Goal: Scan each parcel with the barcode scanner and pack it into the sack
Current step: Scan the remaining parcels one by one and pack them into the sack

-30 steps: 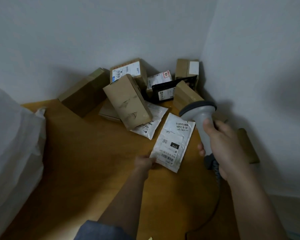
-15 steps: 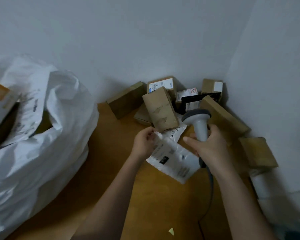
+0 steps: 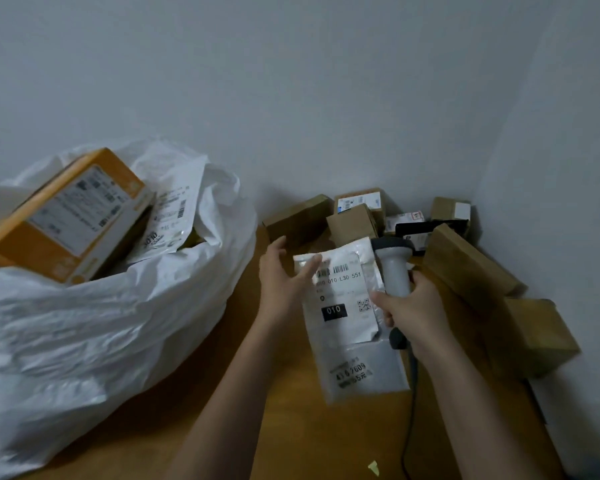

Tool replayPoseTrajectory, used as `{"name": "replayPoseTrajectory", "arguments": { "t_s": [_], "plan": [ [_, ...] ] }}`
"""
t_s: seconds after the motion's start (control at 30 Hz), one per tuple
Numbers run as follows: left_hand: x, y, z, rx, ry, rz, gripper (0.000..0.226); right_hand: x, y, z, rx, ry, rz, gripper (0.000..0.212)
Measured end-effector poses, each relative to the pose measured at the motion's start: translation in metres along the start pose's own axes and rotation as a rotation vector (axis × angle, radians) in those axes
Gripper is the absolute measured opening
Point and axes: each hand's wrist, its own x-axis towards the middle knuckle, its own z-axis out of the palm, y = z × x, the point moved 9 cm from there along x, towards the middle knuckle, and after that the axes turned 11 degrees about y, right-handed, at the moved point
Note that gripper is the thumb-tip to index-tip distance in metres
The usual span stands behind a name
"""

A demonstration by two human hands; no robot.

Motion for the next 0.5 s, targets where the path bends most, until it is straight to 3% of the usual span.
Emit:
{"name": "replayPoseTrajectory", "arguments": {
  "t_s": [0.07, 0.13, 0.2, 0.33, 0.5],
  "plan": [
    [-0.018, -0.026, 0.002, -0.099, -0.148, -0.186, 0.083, -0.004, -0.005, -0.004, 0.072, 0.02, 0.026, 0.046],
    [-0.045, -0.04, 0.017, -0.187, -0.397, -0.288, 0.058, -0.01, -0.01, -0.007, 0.108, 0.037, 0.034, 0.043],
    [-0.065, -0.044, 0.024, -0.302, -0.506, -0.331, 0.027, -0.017, -0.016, -0.009, 0.11, 0.053, 0.007, 0.041],
    [-0.057, -0.046, 0.007, -0.368, -0.292, -0.368, 0.02, -0.034, -0.035, -0.016, 0.056, 0.051, -0.1, 0.025],
    [-0.047, -0.055, -0.014, -0.303, -0.138, -0.389, 0.015, -0.064, -0.07, -0.014, 0.063, -0.116, -0.154, 0.027]
  ]
}}
